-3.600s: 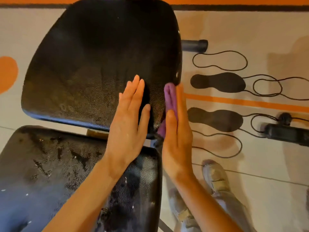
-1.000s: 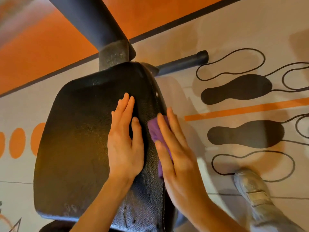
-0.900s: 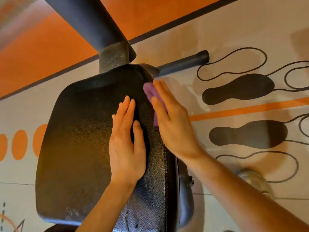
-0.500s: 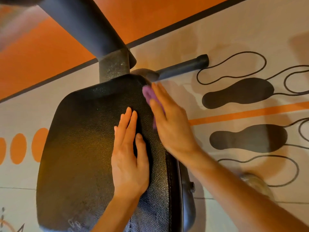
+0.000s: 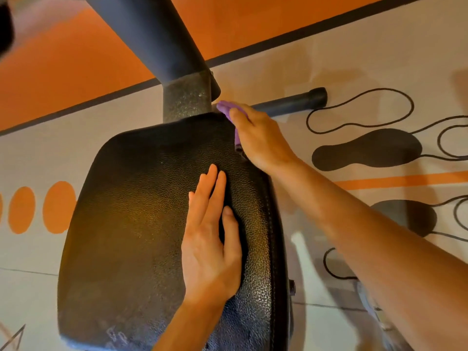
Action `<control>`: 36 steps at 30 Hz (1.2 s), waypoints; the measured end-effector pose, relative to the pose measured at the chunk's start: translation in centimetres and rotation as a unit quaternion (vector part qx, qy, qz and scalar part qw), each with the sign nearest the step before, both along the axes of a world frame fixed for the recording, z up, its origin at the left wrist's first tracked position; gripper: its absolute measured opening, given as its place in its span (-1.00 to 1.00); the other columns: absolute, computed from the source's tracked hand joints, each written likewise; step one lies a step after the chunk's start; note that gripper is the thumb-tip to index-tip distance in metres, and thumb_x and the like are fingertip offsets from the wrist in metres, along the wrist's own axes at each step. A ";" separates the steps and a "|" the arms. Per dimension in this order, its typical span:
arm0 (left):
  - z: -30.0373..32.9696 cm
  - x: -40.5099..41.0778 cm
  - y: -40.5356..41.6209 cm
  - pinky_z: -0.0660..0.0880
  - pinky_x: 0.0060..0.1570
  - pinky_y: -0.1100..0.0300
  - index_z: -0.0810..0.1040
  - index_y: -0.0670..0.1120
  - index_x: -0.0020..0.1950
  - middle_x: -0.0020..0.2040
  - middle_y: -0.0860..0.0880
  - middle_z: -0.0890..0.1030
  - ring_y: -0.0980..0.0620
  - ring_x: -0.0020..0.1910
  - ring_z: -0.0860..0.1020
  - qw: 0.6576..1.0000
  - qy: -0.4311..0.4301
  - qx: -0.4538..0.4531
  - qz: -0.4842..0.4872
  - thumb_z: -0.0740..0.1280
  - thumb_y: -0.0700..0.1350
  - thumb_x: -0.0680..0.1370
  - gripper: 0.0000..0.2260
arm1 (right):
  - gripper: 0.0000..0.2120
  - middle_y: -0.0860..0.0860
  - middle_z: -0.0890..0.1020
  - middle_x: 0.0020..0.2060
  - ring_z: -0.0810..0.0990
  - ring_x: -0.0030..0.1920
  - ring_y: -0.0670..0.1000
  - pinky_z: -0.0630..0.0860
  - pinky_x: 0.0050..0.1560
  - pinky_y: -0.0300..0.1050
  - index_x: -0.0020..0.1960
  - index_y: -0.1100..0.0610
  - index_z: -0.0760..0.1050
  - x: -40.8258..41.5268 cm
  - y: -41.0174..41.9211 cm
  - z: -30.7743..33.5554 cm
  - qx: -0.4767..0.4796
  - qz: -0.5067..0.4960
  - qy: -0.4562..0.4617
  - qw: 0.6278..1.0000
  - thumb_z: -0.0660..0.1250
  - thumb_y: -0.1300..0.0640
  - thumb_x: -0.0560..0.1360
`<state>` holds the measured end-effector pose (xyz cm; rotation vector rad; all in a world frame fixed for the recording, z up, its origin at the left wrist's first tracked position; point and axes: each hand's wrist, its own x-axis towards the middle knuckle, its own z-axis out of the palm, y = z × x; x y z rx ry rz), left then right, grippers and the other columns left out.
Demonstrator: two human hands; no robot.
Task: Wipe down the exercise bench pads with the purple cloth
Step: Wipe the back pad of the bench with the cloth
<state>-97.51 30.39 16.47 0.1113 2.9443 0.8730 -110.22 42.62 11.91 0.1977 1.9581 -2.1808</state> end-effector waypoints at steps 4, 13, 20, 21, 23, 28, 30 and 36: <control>-0.1 -0.1 -0.2 0.01 0.57 0.09 0.25 -0.01 0.54 0.56 0.17 0.19 0.23 0.56 0.07 1.000 -0.001 0.002 -0.004 0.10 -0.13 0.64 -0.57 | -0.59 -0.18 0.41 0.40 0.47 0.17 -0.41 0.32 0.17 -0.55 0.49 0.00 0.21 10.8 0.0 1.3 -0.088 -0.057 0.010 0.994 0.06 0.20 0.66; 0.1 -0.1 -0.2 -0.03 0.57 0.17 0.25 -0.02 0.54 0.57 0.14 0.19 0.19 0.57 0.07 1.000 -0.006 0.001 -0.010 0.04 -0.07 0.64 -0.56 | -0.64 0.01 0.63 -0.04 0.52 -0.20 -0.17 0.54 -0.02 -0.21 0.28 0.10 0.50 -4.9 -0.8 0.2 0.208 0.105 0.026 0.972 0.00 0.07 0.67; 0.1 -0.1 -0.3 -0.02 0.56 0.20 0.29 -0.09 0.53 0.56 0.05 0.23 0.16 0.57 0.11 1.000 0.005 0.001 -0.008 0.11 -0.12 0.63 -0.56 | -0.53 -0.23 0.25 0.47 0.27 0.32 -0.44 0.23 0.26 -0.57 0.54 0.09 0.12 10.6 0.5 2.4 0.135 0.012 0.040 0.990 0.11 0.16 0.65; 0.1 -0.1 -0.4 -0.02 0.56 0.20 0.29 -0.09 0.52 0.56 0.05 0.23 0.16 0.57 0.11 1.000 0.006 0.006 -0.005 0.11 -0.12 0.63 -0.57 | -0.52 -0.24 0.19 0.48 0.16 0.35 -0.50 0.14 0.25 -0.64 0.54 0.08 0.10 10.8 0.5 2.4 0.171 0.015 0.050 0.984 0.10 0.15 0.65; 0.1 -0.2 -0.3 -0.02 0.55 0.20 0.30 -0.10 0.52 0.56 0.04 0.25 0.15 0.56 0.12 1.000 0.006 0.011 -0.006 0.13 -0.14 0.63 -0.57 | -0.55 -0.16 0.18 0.51 0.09 0.42 -0.41 0.05 0.28 -0.66 0.54 0.04 0.13 8.0 0.2 2.7 0.233 0.035 0.045 0.971 0.07 0.09 0.66; 0.2 -0.1 -0.3 -0.04 0.55 0.23 0.31 -0.10 0.51 0.55 0.03 0.26 0.14 0.56 0.15 1.000 0.001 0.008 0.000 0.14 -0.13 0.63 -0.57 | -0.65 -0.13 0.56 0.18 0.56 -0.06 -0.26 0.36 -0.16 -0.65 0.38 0.13 0.41 -2.3 -0.5 2.8 0.269 0.122 0.056 0.954 0.02 0.11 0.68; 0.4 -0.1 -0.4 -0.06 0.55 0.24 0.32 -0.10 0.51 0.56 0.02 0.25 0.11 0.56 0.15 1.000 0.001 0.009 0.000 0.13 -0.13 0.63 -0.58 | -0.65 -0.21 0.53 0.00 0.51 -0.36 -0.31 0.35 -0.37 -0.58 0.37 0.13 0.43 -2.7 0.1 3.0 0.288 0.142 0.060 0.945 0.02 0.12 0.68; 2.0 1.1 -2.9 -0.06 0.56 0.18 0.32 -0.05 0.51 0.56 0.04 0.23 0.10 0.56 0.14 0.995 0.013 0.021 0.096 0.15 -0.11 0.64 -0.59 | -0.66 -0.12 0.53 0.25 0.49 0.17 -0.26 0.41 -0.09 -0.60 0.38 0.10 0.41 0.7 1.8 6.1 0.322 0.084 0.137 0.933 0.06 0.11 0.67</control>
